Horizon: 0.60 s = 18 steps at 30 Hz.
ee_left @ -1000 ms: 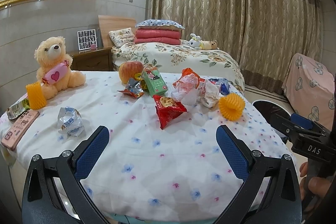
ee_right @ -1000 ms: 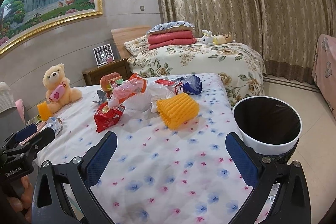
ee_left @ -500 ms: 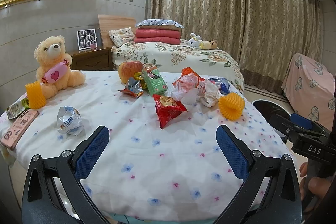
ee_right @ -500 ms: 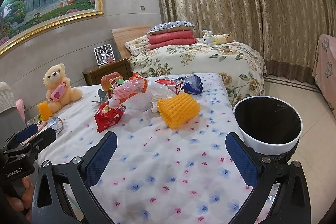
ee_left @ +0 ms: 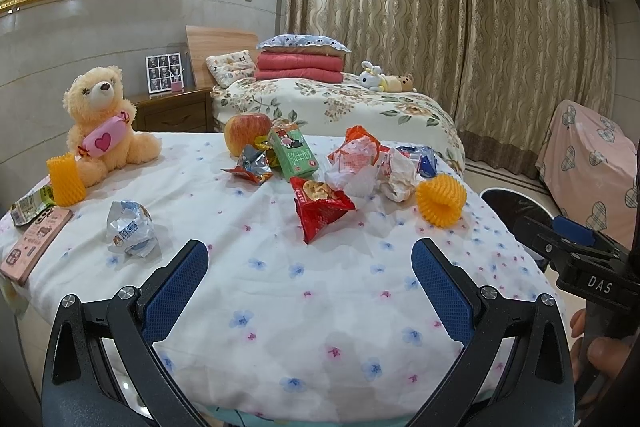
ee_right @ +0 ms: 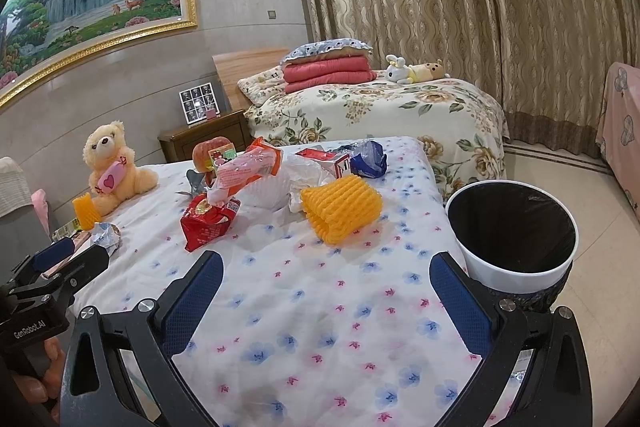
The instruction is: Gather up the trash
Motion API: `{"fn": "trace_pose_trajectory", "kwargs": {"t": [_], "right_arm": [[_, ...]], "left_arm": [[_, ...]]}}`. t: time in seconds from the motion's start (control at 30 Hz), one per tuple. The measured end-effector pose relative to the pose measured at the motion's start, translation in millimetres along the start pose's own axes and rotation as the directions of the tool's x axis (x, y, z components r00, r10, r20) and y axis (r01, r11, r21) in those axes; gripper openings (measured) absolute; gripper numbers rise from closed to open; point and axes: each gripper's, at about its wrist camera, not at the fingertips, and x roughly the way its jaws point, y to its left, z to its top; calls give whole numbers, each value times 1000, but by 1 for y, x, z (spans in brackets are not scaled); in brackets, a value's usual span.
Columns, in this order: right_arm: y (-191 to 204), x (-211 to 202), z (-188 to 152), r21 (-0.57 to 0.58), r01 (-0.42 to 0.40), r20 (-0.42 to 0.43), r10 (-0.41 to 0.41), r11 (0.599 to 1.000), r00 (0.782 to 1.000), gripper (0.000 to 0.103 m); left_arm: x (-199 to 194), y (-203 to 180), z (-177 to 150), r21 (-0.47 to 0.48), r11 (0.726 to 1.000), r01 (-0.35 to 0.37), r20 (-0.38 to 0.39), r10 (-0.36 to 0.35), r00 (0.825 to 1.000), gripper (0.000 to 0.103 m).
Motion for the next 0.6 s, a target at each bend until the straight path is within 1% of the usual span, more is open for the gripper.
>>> {"fn": "trace_pose_trajectory", "kwargs": {"t": [0.2,0.4,0.6], "right_arm": [[-5,6,0,20,-8,-25,9,1000,1000,103],[-10,19,4,31,-3,-65,5,1000,998,103],[-22,39,10,69,10,-113,-2,998,994,102]], "left_arm": [[9,-2,-6,-5,1000,3,-28,-3,1000,103],[30,7,-5,-39,999,-5,-94,1,996,103],[58,10,-2,-45,999,-4,-155,-3,988,103]]}}
